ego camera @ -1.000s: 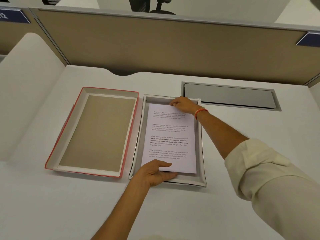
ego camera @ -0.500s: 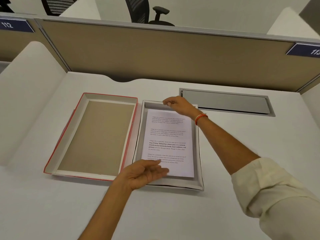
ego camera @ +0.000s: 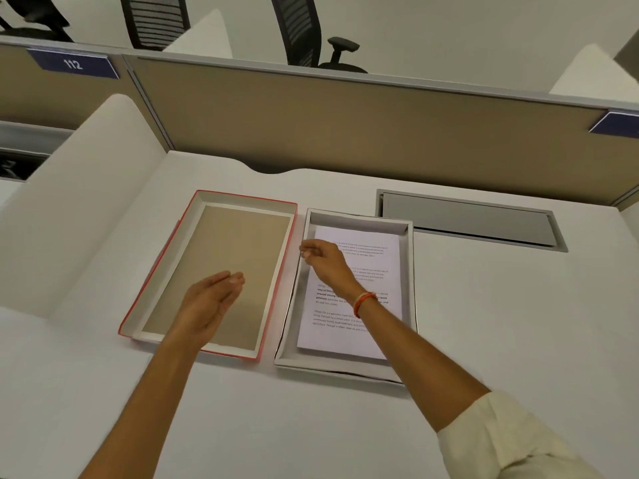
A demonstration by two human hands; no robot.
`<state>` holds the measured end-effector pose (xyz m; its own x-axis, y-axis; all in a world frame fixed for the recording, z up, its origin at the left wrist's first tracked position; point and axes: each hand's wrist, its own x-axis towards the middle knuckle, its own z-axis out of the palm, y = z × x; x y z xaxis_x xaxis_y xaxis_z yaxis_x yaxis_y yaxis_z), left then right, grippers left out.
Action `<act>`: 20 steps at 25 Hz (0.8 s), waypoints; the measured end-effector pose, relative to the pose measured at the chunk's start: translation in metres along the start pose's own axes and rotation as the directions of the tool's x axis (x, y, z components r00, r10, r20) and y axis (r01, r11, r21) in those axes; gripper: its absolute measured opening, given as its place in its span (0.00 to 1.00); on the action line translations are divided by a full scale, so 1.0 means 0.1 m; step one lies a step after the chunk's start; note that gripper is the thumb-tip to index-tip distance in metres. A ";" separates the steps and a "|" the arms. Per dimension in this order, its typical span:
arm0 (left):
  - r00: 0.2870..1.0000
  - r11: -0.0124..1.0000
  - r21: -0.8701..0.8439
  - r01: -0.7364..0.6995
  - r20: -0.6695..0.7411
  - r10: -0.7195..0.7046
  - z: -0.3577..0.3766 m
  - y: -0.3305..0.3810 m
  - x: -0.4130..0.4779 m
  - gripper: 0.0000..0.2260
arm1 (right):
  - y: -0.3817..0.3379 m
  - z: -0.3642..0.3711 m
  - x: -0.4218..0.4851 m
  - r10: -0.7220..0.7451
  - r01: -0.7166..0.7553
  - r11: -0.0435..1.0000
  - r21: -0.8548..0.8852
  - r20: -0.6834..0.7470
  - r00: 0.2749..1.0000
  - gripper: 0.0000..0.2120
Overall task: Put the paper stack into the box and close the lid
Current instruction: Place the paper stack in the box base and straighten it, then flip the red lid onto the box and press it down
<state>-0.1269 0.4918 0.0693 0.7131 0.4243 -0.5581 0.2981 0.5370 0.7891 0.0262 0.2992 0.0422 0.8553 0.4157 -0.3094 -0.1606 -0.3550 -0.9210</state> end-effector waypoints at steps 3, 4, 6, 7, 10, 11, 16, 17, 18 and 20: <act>0.935 0.877 0.411 -0.248 -0.134 0.327 -0.33 0.04 0.13 0.18 | 0.07 0.29 -0.16 0.038 -0.035 0.994 0.100 -0.034 0.999 0.20; 0.893 0.798 0.531 -0.284 -0.156 0.422 -0.45 0.06 0.18 0.18 | 0.08 0.39 -0.21 0.054 -0.048 0.990 0.132 -0.044 0.998 0.22; 0.813 0.628 0.727 -0.278 -0.171 0.557 -0.70 0.11 0.28 0.20 | 0.10 0.58 -0.31 0.078 -0.066 0.982 0.178 -0.061 0.995 0.27; 0.785 0.564 0.786 -0.253 -0.174 0.595 -0.82 0.14 0.33 0.22 | 0.11 0.66 -0.35 0.079 -0.065 0.979 0.192 -0.070 0.994 0.28; 0.764 0.498 0.846 -0.190 -0.191 0.616 -1.15 0.18 0.43 0.25 | 0.12 0.87 -0.45 0.068 -0.048 0.978 0.204 -0.091 0.994 0.25; 0.772 0.497 0.853 -0.162 -0.204 0.602 -1.24 0.18 0.46 0.26 | 0.15 0.94 -0.47 0.068 -0.048 0.978 0.202 -0.091 0.994 0.25; 0.851 0.465 0.885 -0.037 -0.216 0.479 -1.44 0.17 0.59 0.24 | 0.27 1.23 -0.59 0.125 -0.112 0.989 0.096 -0.136 0.983 0.26; 0.853 0.460 0.887 -0.034 -0.214 0.476 -1.45 0.15 0.60 0.23 | 0.31 1.25 -0.60 0.126 -0.116 0.990 0.074 -0.141 0.982 0.25; 0.848 0.464 0.885 -0.033 -0.221 0.482 -1.47 0.14 0.60 0.21 | 0.34 1.25 -0.59 0.121 -0.114 0.992 0.056 -0.146 0.982 0.25; 0.827 0.481 0.876 -0.029 -0.249 0.503 -1.50 0.14 0.60 0.18 | 0.39 1.25 -0.58 0.105 -0.100 0.994 0.041 -0.159 0.982 0.24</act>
<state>-0.1751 0.6347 0.0083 0.5821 0.8029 -0.1284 0.6788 -0.3928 0.6205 -0.0911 0.3664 -0.0055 0.9008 0.2380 -0.3631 -0.2654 -0.3599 -0.8945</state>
